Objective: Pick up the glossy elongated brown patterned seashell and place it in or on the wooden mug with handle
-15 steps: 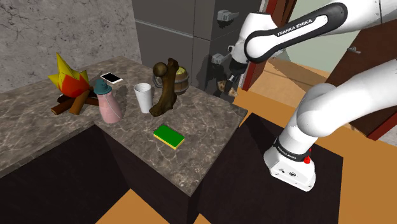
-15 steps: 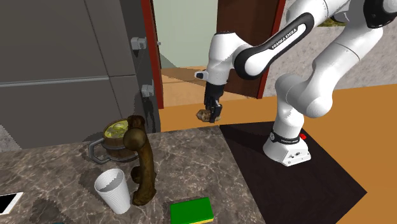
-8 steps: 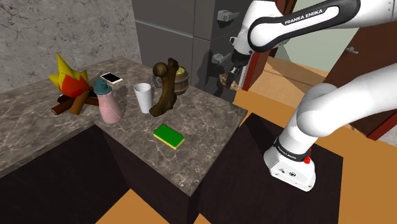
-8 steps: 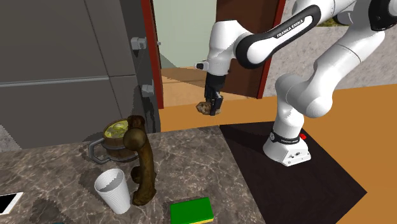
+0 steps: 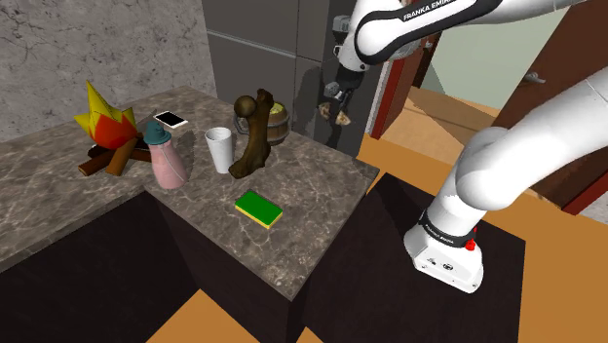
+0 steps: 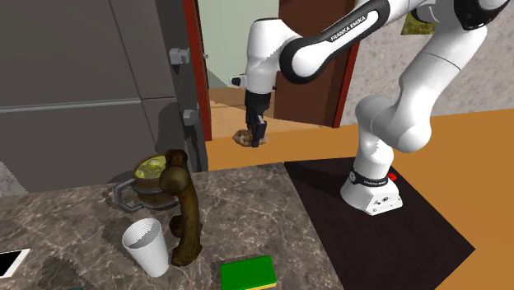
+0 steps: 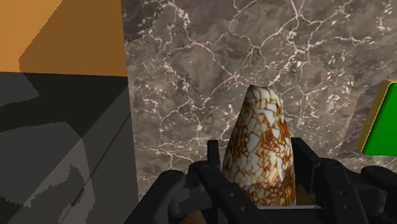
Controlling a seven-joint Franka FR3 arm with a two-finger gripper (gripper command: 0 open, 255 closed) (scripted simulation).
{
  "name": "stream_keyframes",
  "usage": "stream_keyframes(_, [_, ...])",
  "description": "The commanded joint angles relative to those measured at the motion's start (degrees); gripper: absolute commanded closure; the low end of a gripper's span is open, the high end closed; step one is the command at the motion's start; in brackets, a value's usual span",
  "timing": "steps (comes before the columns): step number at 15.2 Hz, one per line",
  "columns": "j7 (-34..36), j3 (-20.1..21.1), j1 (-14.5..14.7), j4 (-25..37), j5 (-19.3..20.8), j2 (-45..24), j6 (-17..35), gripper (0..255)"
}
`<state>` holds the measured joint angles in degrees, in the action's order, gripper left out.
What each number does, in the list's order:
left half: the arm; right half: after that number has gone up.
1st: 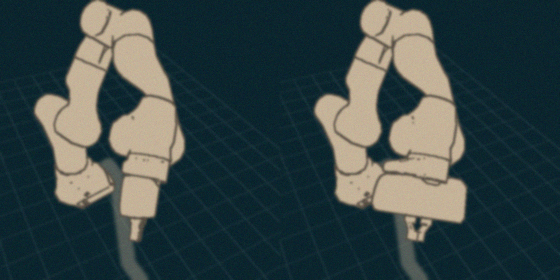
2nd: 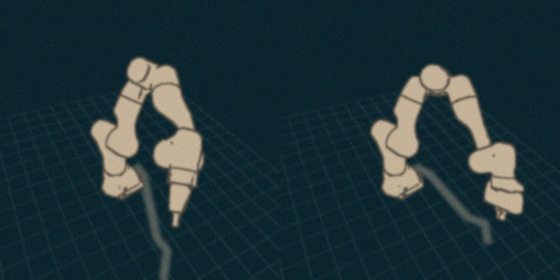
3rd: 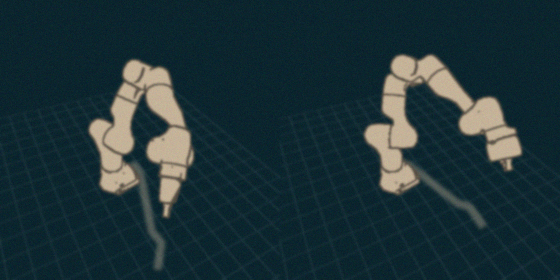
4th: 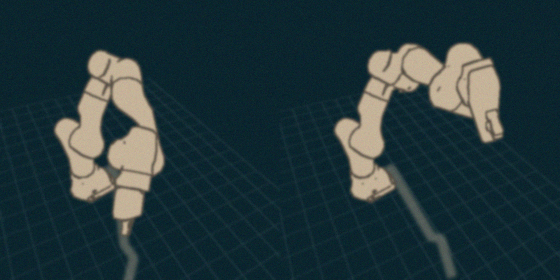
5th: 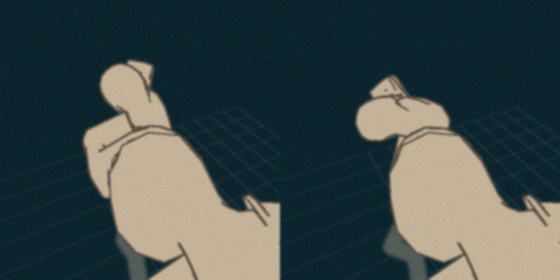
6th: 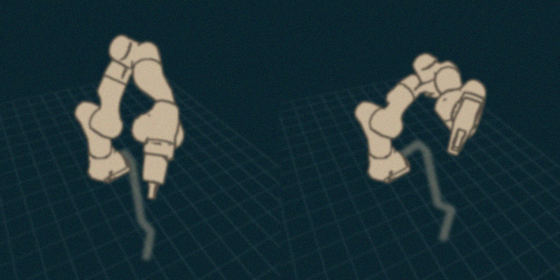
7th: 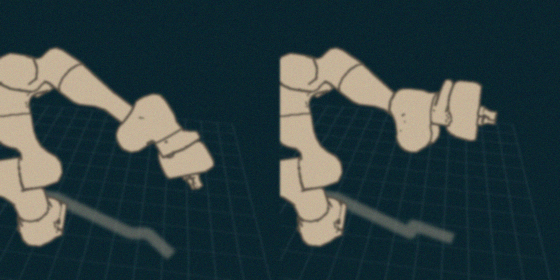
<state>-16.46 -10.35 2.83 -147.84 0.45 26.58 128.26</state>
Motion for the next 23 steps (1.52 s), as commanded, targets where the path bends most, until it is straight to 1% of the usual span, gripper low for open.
stream_keyframes(1, [-0.25,-0.23,0.85,4.22,-0.92,-5.22,0.99,255])
stream_keyframes(6, [-1.27,-0.71,2.26,15.56,-3.46,-17.02,1.29,255])
stream_keyframes(12, [-2.51,-0.83,2.75,31.01,-6.56,-30.51,-1.01,255])
stream_keyframes(18, [-3.05,-0.39,1.95,49.39,-9.11,-44.26,-5.95,255])
stream_keyframes(21, [-2.9,-0.01,1.12,60.41,-10.08,-51.73,-9.59,255])
stream_keyframes(23, [-2.6,0.31,0.38,68.93,-10.62,-57.23,-12.64,255])
